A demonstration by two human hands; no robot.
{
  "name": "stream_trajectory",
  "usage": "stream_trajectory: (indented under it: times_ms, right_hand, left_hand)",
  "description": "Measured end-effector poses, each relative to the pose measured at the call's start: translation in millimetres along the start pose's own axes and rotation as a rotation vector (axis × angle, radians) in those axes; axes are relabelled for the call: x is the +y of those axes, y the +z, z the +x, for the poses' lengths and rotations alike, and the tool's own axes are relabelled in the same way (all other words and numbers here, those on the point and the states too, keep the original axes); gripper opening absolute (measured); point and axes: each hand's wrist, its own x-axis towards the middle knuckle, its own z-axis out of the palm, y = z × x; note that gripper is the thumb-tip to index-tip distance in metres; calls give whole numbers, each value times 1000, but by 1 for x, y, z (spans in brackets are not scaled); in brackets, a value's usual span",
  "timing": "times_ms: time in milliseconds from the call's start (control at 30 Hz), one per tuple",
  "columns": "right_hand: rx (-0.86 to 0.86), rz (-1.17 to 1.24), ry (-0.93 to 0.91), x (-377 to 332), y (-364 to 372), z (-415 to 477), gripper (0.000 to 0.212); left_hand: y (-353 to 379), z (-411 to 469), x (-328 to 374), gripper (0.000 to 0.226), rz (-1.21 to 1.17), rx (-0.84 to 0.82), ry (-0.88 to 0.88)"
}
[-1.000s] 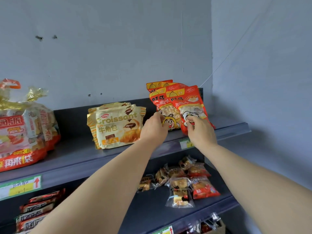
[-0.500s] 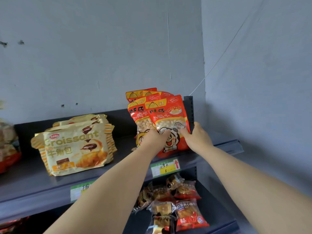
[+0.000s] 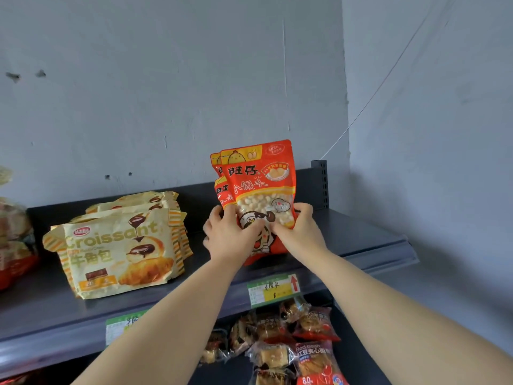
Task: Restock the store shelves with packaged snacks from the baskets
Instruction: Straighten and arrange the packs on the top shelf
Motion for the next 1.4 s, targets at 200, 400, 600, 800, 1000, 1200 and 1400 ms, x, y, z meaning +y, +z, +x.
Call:
stream_trajectory:
  times_ms: [200,400,600,800,1000,1200,1400]
  right_hand:
    - [-157,25,62,3,9,3,77]
    - [-162,67,-1,0,11,4,97]
    - [-241,130,89,-7,8,8,92]
    - [-332,273,191,-11,9,11,67]
    - [-280,335,137,-7,3,8,58]
    - [-201,346,93,-7,-8,12,46]
    - [-204,407,148,-3,-8,12,47]
  left_hand:
    - [-16,3,-11,107,-526,-278,-309]
    - [-14,7,-20,116,-553,-245,-297]
    - [-20,10,-15,104,-574,-302,-284]
    - [-23,8,-14,45,-591,-390,-304]
    - [-22,7,-10,56,-627,-360,-233]
    - [-14,7,-1,68,-645,-345,-129]
    - [-6,11,-2,63,-645,-362,-115]
